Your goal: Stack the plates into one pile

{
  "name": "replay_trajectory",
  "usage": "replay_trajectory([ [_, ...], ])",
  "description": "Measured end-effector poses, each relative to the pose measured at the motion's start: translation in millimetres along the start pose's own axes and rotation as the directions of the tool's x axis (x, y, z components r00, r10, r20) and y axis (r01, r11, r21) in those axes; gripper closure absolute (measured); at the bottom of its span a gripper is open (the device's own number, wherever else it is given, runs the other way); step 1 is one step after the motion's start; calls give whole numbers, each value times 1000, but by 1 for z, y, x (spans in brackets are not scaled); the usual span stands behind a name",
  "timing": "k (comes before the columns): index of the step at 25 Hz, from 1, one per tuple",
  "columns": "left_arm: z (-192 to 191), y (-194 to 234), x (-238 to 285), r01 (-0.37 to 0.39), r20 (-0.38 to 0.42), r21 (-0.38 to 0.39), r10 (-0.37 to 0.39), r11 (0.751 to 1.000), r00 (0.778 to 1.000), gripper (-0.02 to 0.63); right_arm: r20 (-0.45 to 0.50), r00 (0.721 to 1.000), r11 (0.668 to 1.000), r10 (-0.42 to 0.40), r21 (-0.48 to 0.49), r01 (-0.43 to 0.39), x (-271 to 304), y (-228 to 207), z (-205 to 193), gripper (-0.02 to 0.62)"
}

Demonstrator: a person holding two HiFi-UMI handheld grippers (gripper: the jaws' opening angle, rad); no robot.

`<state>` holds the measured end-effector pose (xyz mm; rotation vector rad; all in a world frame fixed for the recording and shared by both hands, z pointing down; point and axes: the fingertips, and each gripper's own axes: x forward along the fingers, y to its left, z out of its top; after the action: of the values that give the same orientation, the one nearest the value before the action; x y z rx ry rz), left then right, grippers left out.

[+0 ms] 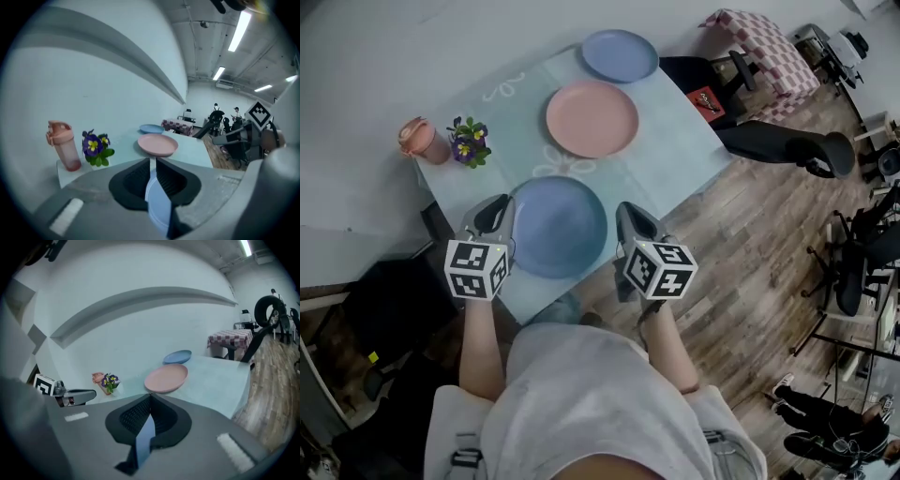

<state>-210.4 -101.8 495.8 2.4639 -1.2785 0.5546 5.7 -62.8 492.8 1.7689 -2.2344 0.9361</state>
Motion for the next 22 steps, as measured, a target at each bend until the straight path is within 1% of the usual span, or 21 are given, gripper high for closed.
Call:
replay_trajectory([
  [1, -13, 3, 5, 4, -37, -12, -5, 1000, 999, 563, -30, 1000, 1000, -6, 19, 6, 5, -3, -11, 594],
  [3, -37, 8, 14, 7, -103, -23, -9, 1000, 995, 541, -87, 996, 999, -11, 49, 15, 13, -8, -34, 594],
  [6, -64, 12, 22, 8, -171, -52, -17, 999, 985, 514, -165, 986, 997, -11, 75, 24, 19, -13, -64, 578],
  [9, -80, 14, 28, 11, -214, -82, -29, 997, 976, 498, -222, 975, 994, -21, 97, 44, 23, -18, -85, 549],
  [12, -94, 16, 35, 12, -252, -92, -35, 996, 967, 484, -267, 963, 990, -42, 119, 76, 26, -24, -106, 517],
  [14, -103, 18, 38, 7, -273, -98, -34, 995, 961, 477, -298, 954, 986, -37, 142, 83, 28, -27, -119, 503],
  [18, -119, 21, 43, 3, -318, -108, -38, 994, 947, 474, -342, 939, 982, -27, 168, 90, 33, -27, -138, 497],
  [22, -129, 19, 47, 9, -343, -126, -52, 992, 938, 474, -367, 929, 982, -35, 158, 99, 37, -27, -146, 507],
])
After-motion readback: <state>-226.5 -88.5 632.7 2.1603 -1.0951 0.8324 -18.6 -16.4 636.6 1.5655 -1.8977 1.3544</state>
